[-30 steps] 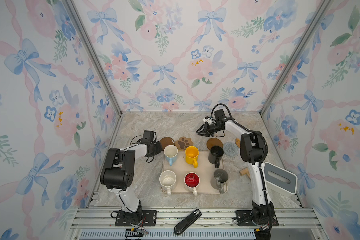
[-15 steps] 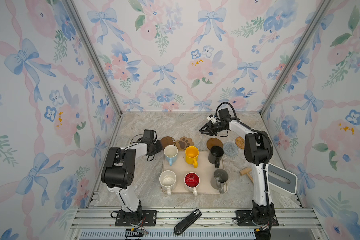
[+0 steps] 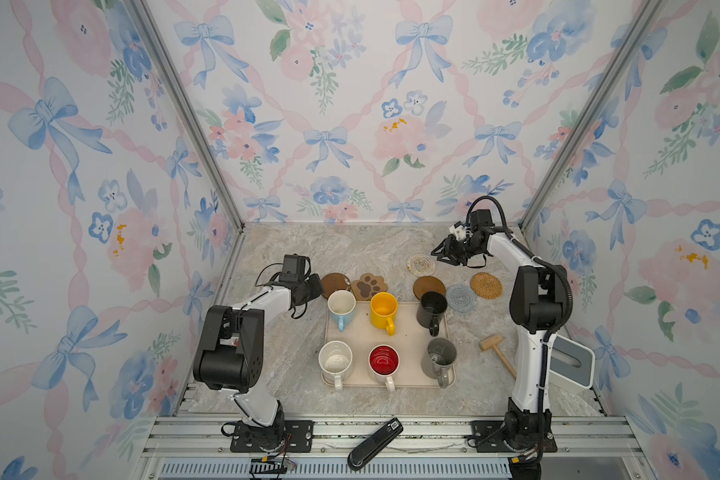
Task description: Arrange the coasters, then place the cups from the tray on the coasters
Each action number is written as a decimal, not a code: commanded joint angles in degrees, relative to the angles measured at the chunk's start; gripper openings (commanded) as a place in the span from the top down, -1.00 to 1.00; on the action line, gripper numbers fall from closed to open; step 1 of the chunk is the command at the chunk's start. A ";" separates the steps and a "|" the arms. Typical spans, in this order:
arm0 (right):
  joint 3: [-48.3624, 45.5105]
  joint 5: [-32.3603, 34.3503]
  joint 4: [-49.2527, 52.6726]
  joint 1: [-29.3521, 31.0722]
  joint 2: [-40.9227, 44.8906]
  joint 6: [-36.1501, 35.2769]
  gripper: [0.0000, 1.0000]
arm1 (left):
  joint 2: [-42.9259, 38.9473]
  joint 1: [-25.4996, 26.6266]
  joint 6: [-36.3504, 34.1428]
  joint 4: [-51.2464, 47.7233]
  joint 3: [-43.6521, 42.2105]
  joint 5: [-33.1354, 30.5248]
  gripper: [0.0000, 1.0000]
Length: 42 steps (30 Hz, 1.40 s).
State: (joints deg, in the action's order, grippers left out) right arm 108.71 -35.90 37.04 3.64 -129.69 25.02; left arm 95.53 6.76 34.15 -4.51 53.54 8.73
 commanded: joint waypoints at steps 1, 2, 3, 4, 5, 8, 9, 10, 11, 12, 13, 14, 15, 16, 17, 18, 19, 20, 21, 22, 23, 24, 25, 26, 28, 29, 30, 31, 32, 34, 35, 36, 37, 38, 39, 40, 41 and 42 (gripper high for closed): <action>2.79 3.05 3.17 -1.05 -2.55 -0.95 0.19 | -1.71 -0.17 -0.49 -1.29 -1.25 -1.13 0.85; 3.53 3.07 3.06 -1.43 -3.25 -0.68 0.17 | -1.79 -0.22 -0.45 -1.29 -1.37 -1.13 0.85; 4.32 3.11 2.98 -1.68 -3.98 -0.37 0.16 | -1.84 -0.17 -0.49 -1.36 -1.46 -1.26 0.85; 5.02 3.12 2.95 -1.87 -4.62 -0.23 0.15 | -1.86 -0.24 -0.48 -1.37 -1.51 -1.30 0.85; 6.03 3.20 3.04 -2.05 -5.33 -0.07 0.14 | -1.84 -0.24 -0.44 -1.31 -1.60 -1.19 0.84; 9.44 3.18 3.95 -2.24 -8.02 0.20 0.12 | -1.69 -0.30 -0.31 -1.35 -1.71 -1.16 0.84; 10.63 3.29 4.37 -2.20 -9.17 0.36 0.13 | -1.66 -0.26 -0.31 -1.32 -1.61 -0.96 0.84; 11.59 3.38 4.61 -2.16 -10.09 0.49 0.13 | -1.66 -0.26 -0.30 -1.32 -1.66 -0.76 0.84; 12.47 3.29 4.57 -2.07 -11.08 0.76 0.14 | -1.58 -0.31 -0.31 -1.35 -1.64 -0.73 0.84; 13.24 3.22 4.47 -2.10 -11.97 0.92 0.14 | -1.57 -0.31 -0.31 -1.36 -1.62 -0.52 0.84; 13.97 3.14 4.37 -1.98 -12.72 1.03 0.15 | -1.57 -0.26 -0.31 -1.30 -1.60 -0.54 0.84; 14.91 3.14 4.52 -1.90 -13.56 1.14 0.15 | -1.59 -0.26 -0.39 -1.37 -1.60 -0.44 0.85; 15.81 3.11 4.70 -1.80 -14.43 1.17 0.15 | -1.57 -0.27 -0.40 -1.37 -1.67 -0.46 0.85; 16.56 3.19 4.80 -1.69 -15.07 1.39 0.15 | -1.57 -0.26 -0.35 -1.37 -1.66 -0.44 0.84; 17.39 3.14 5.00 -1.61 -15.90 1.71 0.15 | -1.57 -0.29 -0.37 -1.32 -1.70 -0.35 0.85; 18.37 3.04 5.40 -1.54 -16.77 2.00 0.15 | -1.49 -0.31 -0.39 -1.30 -1.75 -0.30 0.84; 19.31 2.80 5.94 -1.32 -17.50 2.00 0.15 | -1.41 -0.26 -0.44 -1.33 -1.72 -0.33 0.85; 20.39 2.64 6.62 -1.13 -18.30 1.86 0.15 | -1.31 -0.26 -0.62 -1.34 -1.79 -0.28 0.84; 21.45 2.55 7.39 -0.80 -19.07 1.62 0.15 | -1.14 -0.28 -0.66 -1.36 -1.84 -0.20 0.84; 22.24 2.58 7.96 -0.56 -19.64 1.34 0.15 | -1.15 -0.31 -0.64 -1.29 -1.86 -0.09 0.84; 23.00 2.59 8.37 -0.21 -20.16 1.27 0.15 | -1.16 -0.31 -0.66 -1.35 -1.95 -0.01 0.84; 23.57 2.42 8.60 0.11 -20.69 1.26 0.15 | -1.07 -0.27 -0.60 -1.32 -2.06 0.04 0.84; 24.05 2.34 8.79 0.45 -21.14 1.19 0.15 | -1.15 -0.30 -0.64 -1.32 -2.14 0.03 0.84; 24.71 2.07 9.13 0.82 -21.75 1.21 0.15 | -1.13 -0.28 -0.66 -1.33 -2.21 0.04 0.84; 26.06 1.53 10.09 1.72 -22.88 1.01 0.15 | -1.13 -0.30 -0.66 -1.33 -2.30 -0.10 0.84; 26.86 1.36 10.82 2.24 -23.41 0.62 0.15 | -1.25 -0.26 -0.62 -1.33 -2.39 -0.18 0.84; 27.56 1.28 11.56 2.74 -23.89 0.10 0.16 | -1.23 -0.26 -0.72 -1.30 -2.47 -0.18 0.84; 27.99 1.25 12.20 3.30 -24.29 -0.29 0.16 | -1.22 -0.22 -0.73 -1.30 -2.56 -0.20 0.84; 28.28 1.27 12.71 3.75 -24.62 -0.68 0.17 | -1.22 -0.26 -0.75 -1.31 -2.56 -0.18 0.84; 28.34 0.94 13.71 4.71 -24.95 -1.64 0.23 | -1.32 -0.33 -0.84 -1.35 -2.61 -0.17 0.84; 28.32 0.92 14.25 5.14 -25.00 -2.13 0.25 | -1.34 -0.26 -0.88 -1.34 -2.65 -0.17 0.84; 28.27 0.92 14.99 5.66 -25.06 -2.69 0.28 | -1.35 -0.26 -0.90 -1.29 -2.62 -0.12 0.84; 28.23 0.83 15.61 5.99 -25.13 -3.18 0.30 | -1.34 -0.27 -0.93 -1.30 -2.65 -0.19 0.84; 28.02 0.72 16.27 6.39 -25.11 -3.76 0.32 | -1.33 -0.26 -0.86 -1.32 -2.66 -0.17 0.84; 27.71 0.70 16.84 6.77 -25.06 -4.37 0.34 | -1.39 -0.28 -0.93 -1.35 -2.61 -0.20 0.84; 27.46 0.79 17.45 7.13 -24.99 -5.08 0.35 | -1.33 -0.26 -0.92 -1.28 -2.56 -0.16 0.84; 27.10 0.83 17.88 7.36 -25.00 -5.53 0.35 | -1.24 -0.26 -0.88 -1.31 -2.56 -0.16 0.84; 26.68 0.82 18.32 7.67 -24.76 -6.11 0.36 | -1.14 -0.27 -0.97 -1.33 -2.48 -0.14 0.85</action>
State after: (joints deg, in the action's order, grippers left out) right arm 136.59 -36.38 49.17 10.39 -151.89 21.69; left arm 94.94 6.72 34.13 -4.78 51.55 8.19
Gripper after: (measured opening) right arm 0.321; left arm 0.078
